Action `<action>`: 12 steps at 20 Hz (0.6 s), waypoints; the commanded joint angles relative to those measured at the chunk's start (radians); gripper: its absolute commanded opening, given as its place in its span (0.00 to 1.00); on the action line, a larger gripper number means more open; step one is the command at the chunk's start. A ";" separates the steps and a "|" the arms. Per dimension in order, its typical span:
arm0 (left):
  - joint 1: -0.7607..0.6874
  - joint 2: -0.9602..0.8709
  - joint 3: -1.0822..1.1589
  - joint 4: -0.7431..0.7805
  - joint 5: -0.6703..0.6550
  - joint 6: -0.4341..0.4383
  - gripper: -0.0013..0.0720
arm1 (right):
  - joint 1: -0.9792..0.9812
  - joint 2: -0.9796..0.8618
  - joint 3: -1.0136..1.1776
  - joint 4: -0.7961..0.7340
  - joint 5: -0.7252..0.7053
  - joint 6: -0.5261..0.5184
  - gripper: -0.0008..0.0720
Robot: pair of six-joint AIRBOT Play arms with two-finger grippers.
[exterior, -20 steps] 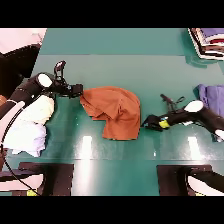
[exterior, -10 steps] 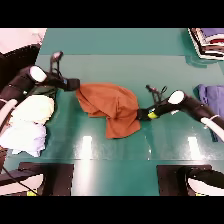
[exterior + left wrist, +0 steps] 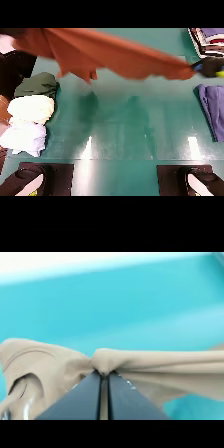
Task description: Fold the shirts.
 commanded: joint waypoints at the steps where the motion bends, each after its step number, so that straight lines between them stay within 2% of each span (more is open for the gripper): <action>1: 0.001 0.128 0.135 0.000 -0.069 0.006 0.05 | -0.091 0.108 0.171 -0.039 0.065 0.003 0.03; 4: 0.001 0.168 0.162 -0.005 -0.103 0.006 0.05 | -0.121 0.096 0.280 -0.038 0.103 0.003 0.03; 7: 0.001 0.140 0.137 -0.021 -0.220 0.003 0.05 | -0.100 -0.003 0.350 -0.032 0.219 0.005 0.03; 10: 0.001 0.082 -0.004 -0.050 -0.336 0.002 0.05 | 0.015 -0.112 0.261 -0.034 0.253 0.005 0.03; 12: 0.001 0.066 -0.195 -0.051 -0.349 0.003 0.05 | 0.105 -0.159 0.134 -0.060 0.250 0.006 0.03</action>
